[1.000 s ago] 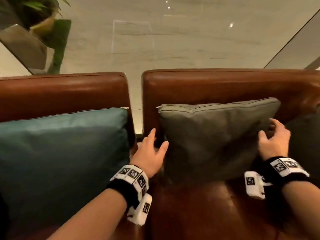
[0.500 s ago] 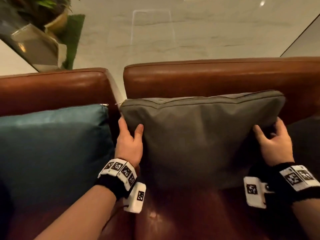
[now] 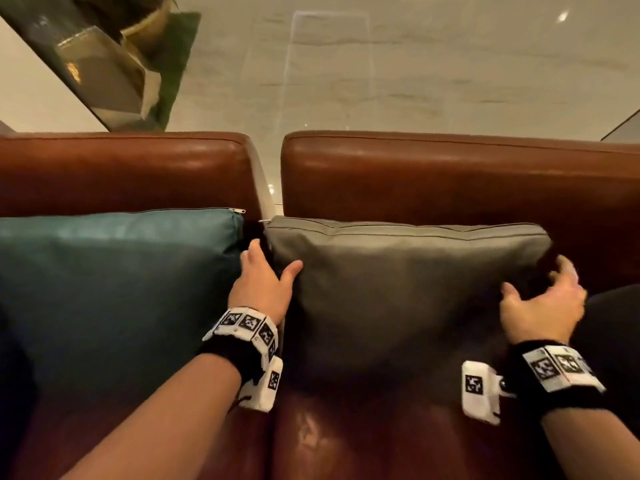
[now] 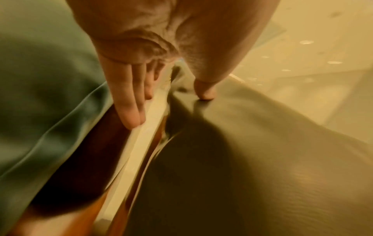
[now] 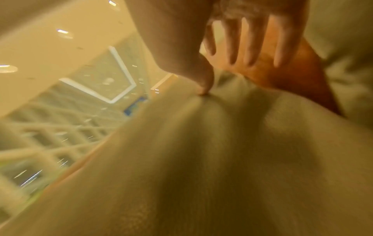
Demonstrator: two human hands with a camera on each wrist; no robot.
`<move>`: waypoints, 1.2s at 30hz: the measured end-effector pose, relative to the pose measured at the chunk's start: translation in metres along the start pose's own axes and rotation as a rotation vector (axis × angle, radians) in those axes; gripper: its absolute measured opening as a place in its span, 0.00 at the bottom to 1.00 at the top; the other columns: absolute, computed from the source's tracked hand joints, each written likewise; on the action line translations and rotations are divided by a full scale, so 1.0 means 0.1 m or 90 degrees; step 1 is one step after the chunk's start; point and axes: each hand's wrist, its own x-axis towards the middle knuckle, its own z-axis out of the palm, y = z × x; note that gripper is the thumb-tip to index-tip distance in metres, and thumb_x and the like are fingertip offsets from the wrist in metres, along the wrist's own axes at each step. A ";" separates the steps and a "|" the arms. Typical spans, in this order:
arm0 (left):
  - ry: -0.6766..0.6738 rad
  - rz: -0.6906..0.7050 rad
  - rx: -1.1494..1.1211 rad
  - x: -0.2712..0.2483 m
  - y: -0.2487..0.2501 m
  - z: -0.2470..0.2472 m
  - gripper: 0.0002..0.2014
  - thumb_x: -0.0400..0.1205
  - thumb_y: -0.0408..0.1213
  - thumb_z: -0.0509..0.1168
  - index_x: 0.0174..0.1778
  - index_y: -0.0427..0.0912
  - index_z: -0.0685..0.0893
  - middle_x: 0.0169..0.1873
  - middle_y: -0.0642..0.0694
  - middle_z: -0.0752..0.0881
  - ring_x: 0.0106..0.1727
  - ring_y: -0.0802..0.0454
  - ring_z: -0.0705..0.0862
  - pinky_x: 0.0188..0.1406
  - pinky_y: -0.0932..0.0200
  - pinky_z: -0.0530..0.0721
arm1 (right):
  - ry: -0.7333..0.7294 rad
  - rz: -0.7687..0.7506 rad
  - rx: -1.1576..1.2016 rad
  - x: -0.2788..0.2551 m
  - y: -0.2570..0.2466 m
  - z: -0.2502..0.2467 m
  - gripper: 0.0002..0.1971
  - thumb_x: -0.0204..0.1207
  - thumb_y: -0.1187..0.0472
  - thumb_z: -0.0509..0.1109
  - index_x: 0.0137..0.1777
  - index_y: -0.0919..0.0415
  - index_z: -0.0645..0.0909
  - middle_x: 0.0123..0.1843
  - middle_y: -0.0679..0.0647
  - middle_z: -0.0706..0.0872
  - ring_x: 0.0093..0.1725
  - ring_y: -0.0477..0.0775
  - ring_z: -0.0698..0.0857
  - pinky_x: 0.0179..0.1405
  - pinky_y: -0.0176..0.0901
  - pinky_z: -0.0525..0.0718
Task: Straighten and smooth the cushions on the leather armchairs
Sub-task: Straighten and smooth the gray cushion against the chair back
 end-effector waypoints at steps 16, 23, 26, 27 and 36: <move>0.008 0.483 0.414 0.62 0.65 0.14 0.24 0.84 0.59 0.41 0.58 0.48 0.75 0.51 0.44 0.82 0.52 0.39 0.82 0.51 0.45 0.75 | -0.320 -0.501 -0.390 0.48 -0.76 0.58 0.25 0.83 0.38 0.48 0.55 0.54 0.79 0.53 0.55 0.84 0.57 0.61 0.82 0.57 0.54 0.73; -0.045 0.465 0.375 0.73 0.67 0.12 0.21 0.83 0.62 0.46 0.49 0.49 0.73 0.44 0.44 0.81 0.49 0.39 0.82 0.47 0.49 0.75 | -0.334 -0.539 -0.361 0.61 -0.68 0.53 0.20 0.83 0.39 0.53 0.51 0.52 0.77 0.49 0.54 0.84 0.53 0.60 0.83 0.55 0.52 0.73; -0.017 0.457 0.393 0.82 0.49 0.03 0.24 0.82 0.65 0.42 0.45 0.49 0.73 0.40 0.43 0.81 0.46 0.38 0.83 0.46 0.47 0.78 | -0.309 -0.582 -0.394 0.84 -0.37 0.33 0.27 0.81 0.35 0.44 0.57 0.53 0.78 0.48 0.55 0.85 0.51 0.62 0.83 0.54 0.53 0.75; -0.018 0.464 0.400 0.84 0.49 0.02 0.25 0.82 0.64 0.41 0.45 0.49 0.73 0.40 0.42 0.81 0.46 0.38 0.83 0.46 0.46 0.78 | -0.305 -0.605 -0.396 0.91 -0.29 0.27 0.29 0.81 0.36 0.42 0.57 0.54 0.78 0.48 0.56 0.85 0.50 0.63 0.84 0.52 0.54 0.75; 0.201 0.541 0.227 0.04 0.47 0.25 0.24 0.84 0.45 0.56 0.75 0.43 0.73 0.76 0.41 0.73 0.79 0.38 0.66 0.81 0.42 0.58 | -0.090 -0.537 -0.251 0.33 -0.19 0.13 0.21 0.83 0.50 0.57 0.69 0.60 0.78 0.68 0.60 0.81 0.71 0.64 0.76 0.77 0.59 0.65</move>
